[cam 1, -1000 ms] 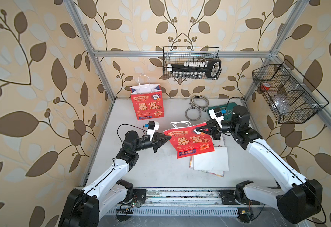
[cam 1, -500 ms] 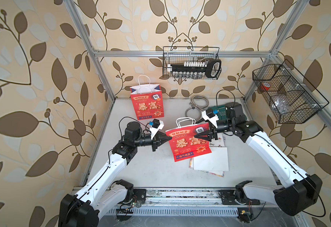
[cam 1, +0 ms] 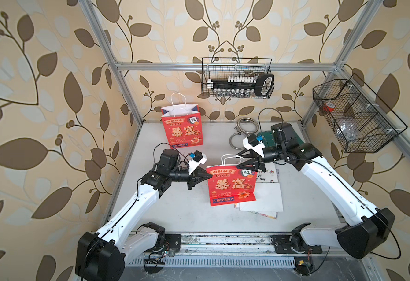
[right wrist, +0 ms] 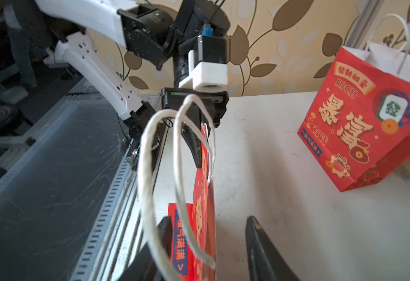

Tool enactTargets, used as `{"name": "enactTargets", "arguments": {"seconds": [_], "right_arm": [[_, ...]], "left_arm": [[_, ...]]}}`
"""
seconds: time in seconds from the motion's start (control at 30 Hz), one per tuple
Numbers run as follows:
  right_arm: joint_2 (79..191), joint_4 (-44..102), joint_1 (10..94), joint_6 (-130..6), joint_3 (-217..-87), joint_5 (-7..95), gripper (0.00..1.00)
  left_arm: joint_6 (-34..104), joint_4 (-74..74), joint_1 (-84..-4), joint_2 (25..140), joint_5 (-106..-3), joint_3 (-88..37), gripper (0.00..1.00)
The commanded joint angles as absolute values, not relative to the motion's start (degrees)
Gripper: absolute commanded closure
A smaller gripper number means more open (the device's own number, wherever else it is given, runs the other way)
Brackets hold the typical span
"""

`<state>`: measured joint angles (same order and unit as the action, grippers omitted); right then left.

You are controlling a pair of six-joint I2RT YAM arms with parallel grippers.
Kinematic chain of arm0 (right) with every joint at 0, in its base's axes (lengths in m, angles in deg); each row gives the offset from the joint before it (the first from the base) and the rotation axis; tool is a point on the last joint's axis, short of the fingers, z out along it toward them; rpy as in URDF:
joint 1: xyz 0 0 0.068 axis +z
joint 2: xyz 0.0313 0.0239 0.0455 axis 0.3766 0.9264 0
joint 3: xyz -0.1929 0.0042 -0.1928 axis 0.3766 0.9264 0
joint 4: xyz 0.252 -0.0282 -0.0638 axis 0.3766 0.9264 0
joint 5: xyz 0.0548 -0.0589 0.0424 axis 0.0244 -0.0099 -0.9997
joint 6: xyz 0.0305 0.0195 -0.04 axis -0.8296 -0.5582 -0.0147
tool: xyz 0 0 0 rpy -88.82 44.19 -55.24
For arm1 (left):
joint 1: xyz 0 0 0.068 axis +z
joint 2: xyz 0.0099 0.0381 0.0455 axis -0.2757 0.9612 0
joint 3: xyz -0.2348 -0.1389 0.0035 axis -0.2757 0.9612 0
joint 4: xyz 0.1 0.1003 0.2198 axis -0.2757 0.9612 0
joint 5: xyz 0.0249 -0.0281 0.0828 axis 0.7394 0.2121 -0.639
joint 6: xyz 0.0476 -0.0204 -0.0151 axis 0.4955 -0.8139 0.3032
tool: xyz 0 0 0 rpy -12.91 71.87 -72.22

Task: Put away the paper bag
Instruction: Press the paper bag.

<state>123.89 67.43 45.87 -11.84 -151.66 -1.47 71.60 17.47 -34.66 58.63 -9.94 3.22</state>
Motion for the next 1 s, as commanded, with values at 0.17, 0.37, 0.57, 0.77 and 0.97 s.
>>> {"name": "enactTargets", "arguments": {"seconds": [0.17, 0.37, 0.57, 0.77, 0.97], "right_arm": [[123.2, 57.0, 45.4, -20.6, -149.8, -8.2, 1.00], [120.9, 48.7, 43.3, -29.1, -147.2, -12.3, 1.00], [120.9, 47.1, 43.1, -30.8, -147.3, -12.6, 1.00], [121.2, 46.9, 42.7, -31.3, -147.3, -12.1, 1.00], [120.1, 42.3, 41.9, -35.9, -147.4, -14.1, 1.00]], "left_arm": [[70.8, 18.0, -34.3, 57.8, -9.9, 1.5, 0.43], [56.7, -2.2, -34.3, 56.5, -8.8, 9.9, 0.11], [51.0, -11.7, -34.5, 59.1, -6.7, 12.7, 0.31], [53.1, -10.0, -34.5, 58.1, -5.6, 12.9, 1.00], [53.3, -7.8, -34.5, 57.5, -7.1, 12.7, 0.28]]}}
